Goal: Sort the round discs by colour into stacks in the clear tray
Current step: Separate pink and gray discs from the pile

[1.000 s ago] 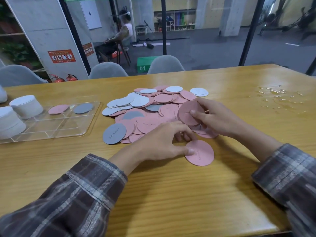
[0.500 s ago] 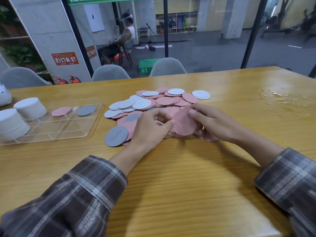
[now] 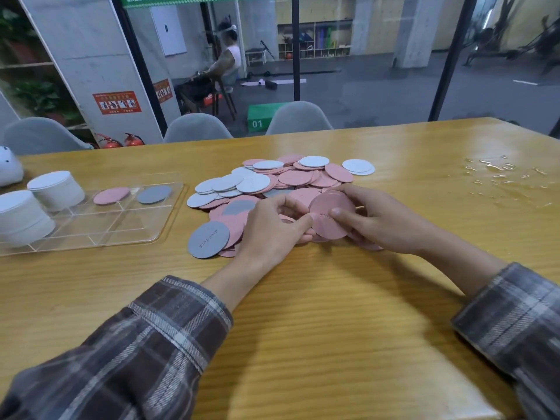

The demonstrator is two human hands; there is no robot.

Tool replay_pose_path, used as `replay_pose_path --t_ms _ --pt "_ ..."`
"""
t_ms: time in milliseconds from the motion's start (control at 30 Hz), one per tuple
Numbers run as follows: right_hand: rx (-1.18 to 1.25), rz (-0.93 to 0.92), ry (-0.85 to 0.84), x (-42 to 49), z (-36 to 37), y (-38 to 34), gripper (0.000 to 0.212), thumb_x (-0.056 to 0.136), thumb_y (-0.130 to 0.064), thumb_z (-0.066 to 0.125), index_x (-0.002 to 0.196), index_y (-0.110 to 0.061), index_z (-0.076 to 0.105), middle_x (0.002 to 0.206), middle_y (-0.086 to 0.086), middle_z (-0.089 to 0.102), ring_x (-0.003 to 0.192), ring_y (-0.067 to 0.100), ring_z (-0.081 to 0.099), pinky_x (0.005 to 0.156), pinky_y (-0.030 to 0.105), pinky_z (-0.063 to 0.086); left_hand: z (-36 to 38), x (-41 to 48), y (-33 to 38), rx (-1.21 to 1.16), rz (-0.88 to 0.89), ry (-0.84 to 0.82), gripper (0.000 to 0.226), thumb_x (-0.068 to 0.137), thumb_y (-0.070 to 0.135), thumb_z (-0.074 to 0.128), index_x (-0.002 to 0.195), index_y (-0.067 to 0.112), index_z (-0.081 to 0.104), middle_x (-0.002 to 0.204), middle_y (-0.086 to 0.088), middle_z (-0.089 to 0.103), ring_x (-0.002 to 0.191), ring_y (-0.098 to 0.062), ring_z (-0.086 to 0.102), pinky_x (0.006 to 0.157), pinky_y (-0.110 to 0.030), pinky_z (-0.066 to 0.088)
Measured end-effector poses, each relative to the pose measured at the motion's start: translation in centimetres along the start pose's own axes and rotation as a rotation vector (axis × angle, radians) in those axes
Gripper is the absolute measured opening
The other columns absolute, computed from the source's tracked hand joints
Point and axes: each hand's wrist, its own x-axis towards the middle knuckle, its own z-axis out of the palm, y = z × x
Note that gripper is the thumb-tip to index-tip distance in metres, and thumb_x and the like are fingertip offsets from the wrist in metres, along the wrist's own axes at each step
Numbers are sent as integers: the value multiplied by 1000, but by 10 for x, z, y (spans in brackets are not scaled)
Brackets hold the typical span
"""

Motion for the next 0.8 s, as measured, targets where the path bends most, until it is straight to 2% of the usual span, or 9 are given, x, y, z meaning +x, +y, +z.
replay_pose_path --t_ms 67,200,300,367,433,533,600,700,800 --pt "0 -1 -1 1 0 1 10 105 -21 55 111 -17 61 58 -19 57 45 6 48 44 14 35 0 0 0 -6 3 1 12 88 13 81 90 9 70 85 -2 75 70 -19 78 72 -31 65" --pt "-2 -11 -10 0 -2 1 12 105 -22 54 113 -16 62 59 -13 57 46 9 48 44 20 37 -1 -1 1 -12 19 -5 14 87 13 82 88 9 69 79 -4 76 69 -20 78 71 -31 65" --pt "-41 -42 28 0 -8 2 14 104 -23 56 112 -12 61 78 0 66 58 14 56 60 30 47 -1 -2 0 46 98 -26 13 88 17 82 87 11 69 78 -2 76 70 -18 77 75 -36 65" --pt "-57 -46 85 3 -16 7 17 104 -23 56 116 -12 61 94 1 69 69 8 60 72 29 50 0 -1 -1 214 239 -31 13 87 18 81 84 16 69 74 7 73 66 -8 71 69 -21 58" --pt "-53 -46 123 4 -25 14 18 104 -24 56 119 -15 61 98 -4 68 74 5 62 76 30 51 3 -1 -2 336 366 -65 12 87 18 82 84 18 70 73 12 69 67 -6 64 63 -10 45" --pt "-109 -24 155 4 -32 26 20 104 -25 55 122 -19 61 89 -11 65 70 2 60 75 31 49 12 6 -12 441 509 -167 11 88 21 81 94 18 72 86 10 66 76 -8 59 69 -16 45" --pt "-146 -6 173 4 -36 32 21 104 -25 55 124 -21 60 85 -16 62 68 -3 58 73 28 43 19 12 -18 516 554 -226 19 90 28 79 105 19 74 100 9 65 90 -5 55 80 -21 46" --pt "-184 6 202 2 -42 36 22 104 -25 56 126 -23 60 83 -19 61 68 -7 57 71 24 40 29 18 -19 627 608 -309 33 95 40 72 122 21 73 117 8 67 107 -12 52 96 -31 46" --pt "-209 20 232 1 -47 37 22 104 -23 56 125 -26 61 83 -21 59 68 -10 57 68 15 39 33 19 -16 686 629 -339 31 98 44 66 121 25 75 127 10 69 112 -13 52 102 -37 46"
